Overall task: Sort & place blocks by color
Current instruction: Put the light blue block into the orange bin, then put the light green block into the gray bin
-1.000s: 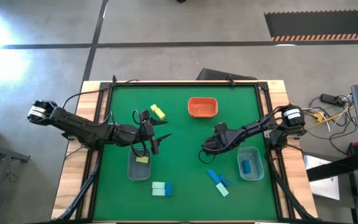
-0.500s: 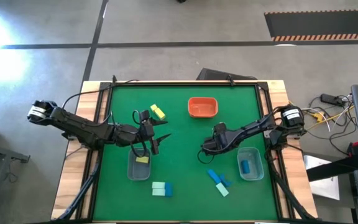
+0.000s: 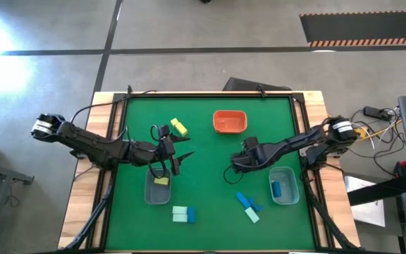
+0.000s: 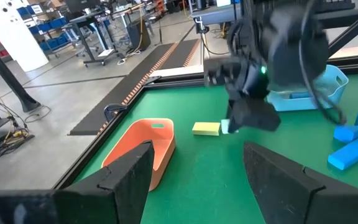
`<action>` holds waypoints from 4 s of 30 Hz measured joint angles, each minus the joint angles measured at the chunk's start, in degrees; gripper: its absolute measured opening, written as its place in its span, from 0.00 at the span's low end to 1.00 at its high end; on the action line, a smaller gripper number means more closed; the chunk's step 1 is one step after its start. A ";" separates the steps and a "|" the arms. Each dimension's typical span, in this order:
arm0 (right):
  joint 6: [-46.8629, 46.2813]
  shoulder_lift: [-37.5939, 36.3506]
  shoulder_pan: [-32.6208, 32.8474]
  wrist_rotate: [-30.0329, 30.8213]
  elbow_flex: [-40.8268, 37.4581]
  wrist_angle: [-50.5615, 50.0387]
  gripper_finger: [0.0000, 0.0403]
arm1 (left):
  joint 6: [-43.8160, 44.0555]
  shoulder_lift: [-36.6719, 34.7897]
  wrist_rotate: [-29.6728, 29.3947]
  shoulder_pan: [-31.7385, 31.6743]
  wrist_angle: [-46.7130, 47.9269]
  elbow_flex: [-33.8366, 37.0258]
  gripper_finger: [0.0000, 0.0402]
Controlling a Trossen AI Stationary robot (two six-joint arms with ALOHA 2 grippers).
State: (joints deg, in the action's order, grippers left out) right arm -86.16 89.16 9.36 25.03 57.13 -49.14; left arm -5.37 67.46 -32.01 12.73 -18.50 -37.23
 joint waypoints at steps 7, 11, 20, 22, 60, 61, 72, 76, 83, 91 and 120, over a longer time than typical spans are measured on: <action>8.07 -2.32 -2.42 8.48 6.41 0.26 0.32 | 0.02 0.00 0.00 -0.01 -0.04 0.08 0.57; 14.93 0.03 -6.63 10.12 11.07 0.26 0.31 | 0.04 0.00 0.02 -0.01 -0.05 0.09 0.57; 23.48 6.96 -16.69 9.99 16.41 1.14 0.31 | 0.04 0.00 0.02 0.00 0.08 0.11 0.57; 24.49 8.37 -17.94 9.32 16.43 3.20 0.31 | 0.04 0.00 0.02 0.00 0.09 0.11 0.57; 50.50 -1.90 -3.69 10.33 11.60 5.80 0.44 | 0.72 -0.11 -0.11 0.09 5.52 0.99 0.57; 51.30 -2.98 -2.06 10.11 10.50 5.80 0.44 | 0.75 -0.11 -0.11 0.09 5.68 1.16 0.57; 50.77 -18.23 8.20 11.00 -8.84 22.46 0.39 | 5.01 0.19 11.37 -3.11 24.46 -5.86 0.57; 53.01 -22.48 8.27 11.08 -13.29 27.95 0.38 | 3.27 3.05 20.03 -8.01 46.45 -15.39 0.57; 56.34 -26.18 8.27 11.15 -14.56 29.27 0.37 | -14.95 13.00 28.04 -18.01 64.19 -27.12 0.57; 56.86 -26.28 8.27 11.05 -14.81 29.59 0.37 | -36.31 24.47 28.94 -26.42 61.38 -30.18 0.57; 58.34 -25.61 8.27 11.09 -15.26 30.64 0.37 | -46.58 38.25 31.03 -38.16 54.12 -30.21 0.57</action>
State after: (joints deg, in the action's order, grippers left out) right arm -27.81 63.55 17.63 36.12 41.87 -18.50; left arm -51.95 105.72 -0.98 -25.43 35.62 -67.44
